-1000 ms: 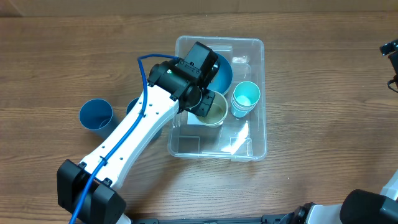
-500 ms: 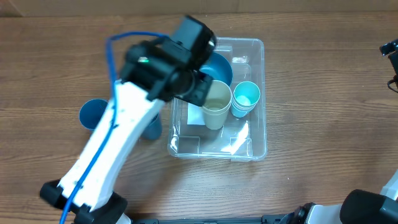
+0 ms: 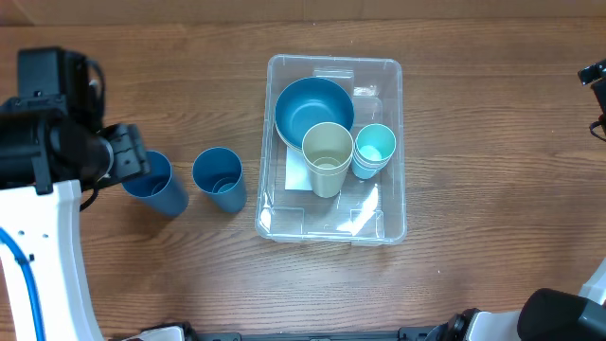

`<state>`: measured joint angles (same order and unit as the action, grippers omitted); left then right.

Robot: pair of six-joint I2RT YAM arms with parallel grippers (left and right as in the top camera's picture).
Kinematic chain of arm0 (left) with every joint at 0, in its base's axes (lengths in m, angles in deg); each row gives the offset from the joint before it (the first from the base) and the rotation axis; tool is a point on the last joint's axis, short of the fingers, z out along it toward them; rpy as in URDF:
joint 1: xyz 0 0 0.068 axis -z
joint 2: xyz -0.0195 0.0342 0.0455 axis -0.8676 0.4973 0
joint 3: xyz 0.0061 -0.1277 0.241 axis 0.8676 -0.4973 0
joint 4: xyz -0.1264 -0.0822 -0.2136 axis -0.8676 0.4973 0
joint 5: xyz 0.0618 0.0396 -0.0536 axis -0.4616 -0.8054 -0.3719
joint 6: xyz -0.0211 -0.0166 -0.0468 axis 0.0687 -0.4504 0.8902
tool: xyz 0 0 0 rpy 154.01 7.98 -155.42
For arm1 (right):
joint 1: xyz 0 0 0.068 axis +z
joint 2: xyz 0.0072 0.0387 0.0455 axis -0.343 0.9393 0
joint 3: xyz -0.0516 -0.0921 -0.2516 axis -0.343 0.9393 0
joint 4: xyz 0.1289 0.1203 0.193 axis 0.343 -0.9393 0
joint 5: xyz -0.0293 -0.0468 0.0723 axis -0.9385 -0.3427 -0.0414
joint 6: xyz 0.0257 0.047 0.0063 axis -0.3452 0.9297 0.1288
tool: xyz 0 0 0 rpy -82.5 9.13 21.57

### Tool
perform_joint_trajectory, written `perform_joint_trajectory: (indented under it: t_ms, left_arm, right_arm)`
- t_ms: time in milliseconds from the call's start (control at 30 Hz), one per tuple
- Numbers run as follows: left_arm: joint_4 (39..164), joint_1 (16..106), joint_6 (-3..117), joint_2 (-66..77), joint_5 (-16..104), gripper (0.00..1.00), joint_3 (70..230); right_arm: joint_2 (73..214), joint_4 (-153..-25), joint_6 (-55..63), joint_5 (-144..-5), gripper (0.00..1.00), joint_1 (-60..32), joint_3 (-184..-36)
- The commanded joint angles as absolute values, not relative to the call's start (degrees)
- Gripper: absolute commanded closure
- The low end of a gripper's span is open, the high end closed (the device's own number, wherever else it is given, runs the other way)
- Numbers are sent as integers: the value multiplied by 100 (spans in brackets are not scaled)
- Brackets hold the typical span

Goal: Pack container
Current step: 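Move the left gripper to the dark blue cup and lift it, then place the dark blue cup in the container's front section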

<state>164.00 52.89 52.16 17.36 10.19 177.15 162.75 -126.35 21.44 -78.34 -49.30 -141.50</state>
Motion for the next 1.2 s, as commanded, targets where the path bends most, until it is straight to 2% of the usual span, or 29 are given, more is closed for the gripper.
perform_joint_trajectory:
  t_ms: [0,133,267,333,400,433,467,633,767,867,1000,1167]
  left_arm:
    - [15745,4478,5435,1723,1152,27,16601]
    - [14612,4120,5242,1736,1876,28,15318]
    - [13804,4096,5277,1876,1885,28,14290]
    - [13517,4096,5262,1996,1882,34,14074]
    - [13367,4087,5437,2169,1804,63,13956]
    - [13364,4061,5658,2237,1668,89,13956]
    - [13358,4037,5856,2250,1539,96,13958]
    - [13566,3674,6289,2158,1168,96,14483]
    - [14519,3545,6112,1933,884,96,16299]
    - [15174,3807,5701,1837,1476,96,17892]
    - [15821,4872,5081,1817,2333,96,19470]
    - [16333,6765,4938,1861,2331,96,19663]
  right_arm:
    - [16203,-12621,2165,-7845,0,-4938,-14152]
    - [16203,-12621,2165,-7845,0,-4938,-14152]
    - [16203,-12621,2165,-7845,0,-4938,-14152]
    - [16203,-12619,2165,-7845,0,-4938,-14152]
    - [16203,-12621,2165,-7845,0,-4938,-14152]
    - [16203,-12619,2165,-7845,0,-4938,-14152]
    - [16203,-12619,2165,-7845,0,-4938,-14152]
    - [16203,-12619,2165,-7845,0,-4938,-14152]
    - [16203,-12619,2165,-7845,0,-4938,-14152]
    - [16203,-12619,2165,-7845,0,-4938,-14152]
    - [16203,-12621,2165,-7845,0,-4938,-14152]
    - [16203,-12621,2165,-7845,0,-4938,-14152]
